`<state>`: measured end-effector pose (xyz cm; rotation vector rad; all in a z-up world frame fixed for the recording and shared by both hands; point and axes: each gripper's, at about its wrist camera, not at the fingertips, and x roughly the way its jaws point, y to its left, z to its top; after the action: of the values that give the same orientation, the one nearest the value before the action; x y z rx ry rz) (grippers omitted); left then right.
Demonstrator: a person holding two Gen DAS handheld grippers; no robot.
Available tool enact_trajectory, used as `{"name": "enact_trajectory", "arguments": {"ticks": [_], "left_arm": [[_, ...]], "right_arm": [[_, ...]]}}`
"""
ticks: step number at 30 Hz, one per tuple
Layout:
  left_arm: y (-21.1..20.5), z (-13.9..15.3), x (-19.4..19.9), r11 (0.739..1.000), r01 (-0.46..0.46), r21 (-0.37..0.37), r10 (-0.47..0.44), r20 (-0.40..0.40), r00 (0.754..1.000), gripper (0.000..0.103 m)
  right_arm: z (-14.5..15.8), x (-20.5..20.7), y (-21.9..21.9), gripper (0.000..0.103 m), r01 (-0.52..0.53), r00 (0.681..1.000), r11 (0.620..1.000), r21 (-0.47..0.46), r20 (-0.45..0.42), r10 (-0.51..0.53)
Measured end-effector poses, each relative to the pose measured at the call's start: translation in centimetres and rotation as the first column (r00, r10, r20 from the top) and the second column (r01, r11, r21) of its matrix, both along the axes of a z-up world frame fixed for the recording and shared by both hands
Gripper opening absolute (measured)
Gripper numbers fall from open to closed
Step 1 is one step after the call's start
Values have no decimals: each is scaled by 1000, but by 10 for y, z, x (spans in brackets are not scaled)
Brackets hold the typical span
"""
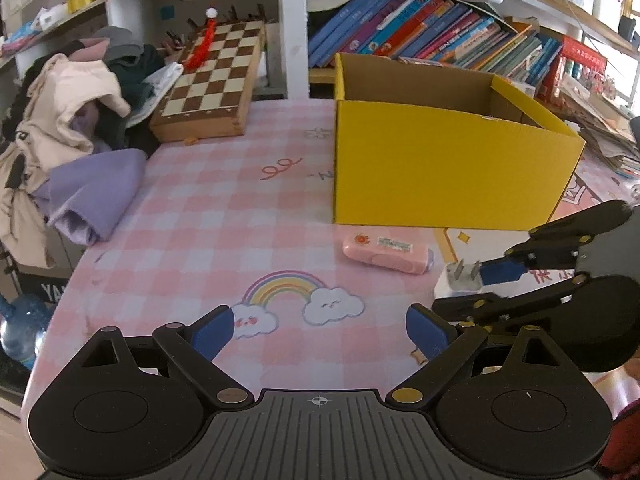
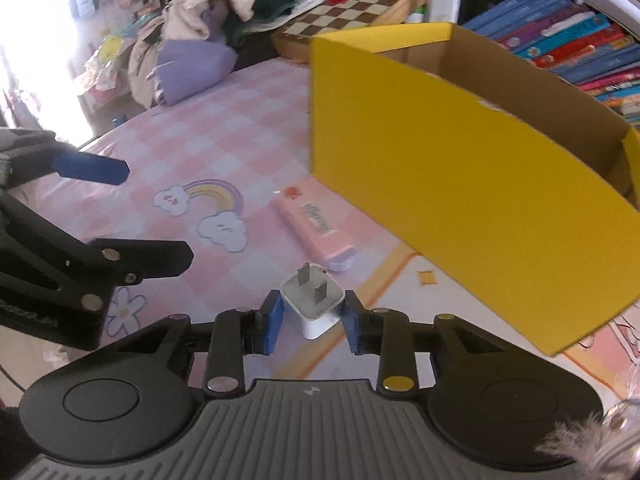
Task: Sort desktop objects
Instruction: 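Move the left gripper to the pink stick while the right gripper approaches the white plug, then close the left gripper on the pink stick while the right gripper grasps the white plug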
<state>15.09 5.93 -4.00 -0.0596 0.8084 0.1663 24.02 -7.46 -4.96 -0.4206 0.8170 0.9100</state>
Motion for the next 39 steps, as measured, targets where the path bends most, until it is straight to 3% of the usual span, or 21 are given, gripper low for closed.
{"name": "enact_trajectory", "arguments": {"ticks": [18, 30, 39], "left_arm": [[-30, -22, 61, 991, 129, 38, -128, -27, 991, 95], [-34, -33, 83, 989, 128, 70, -124, -57, 991, 93], [-34, -35, 87, 988, 144, 53, -141, -61, 988, 88]], "right_arm": [[3, 25, -42, 30, 108, 994, 994, -16, 5, -108], [2, 32, -49, 30, 104, 995, 994, -23, 7, -104], [0, 32, -49, 30, 96, 995, 995, -26, -3, -96]]}}
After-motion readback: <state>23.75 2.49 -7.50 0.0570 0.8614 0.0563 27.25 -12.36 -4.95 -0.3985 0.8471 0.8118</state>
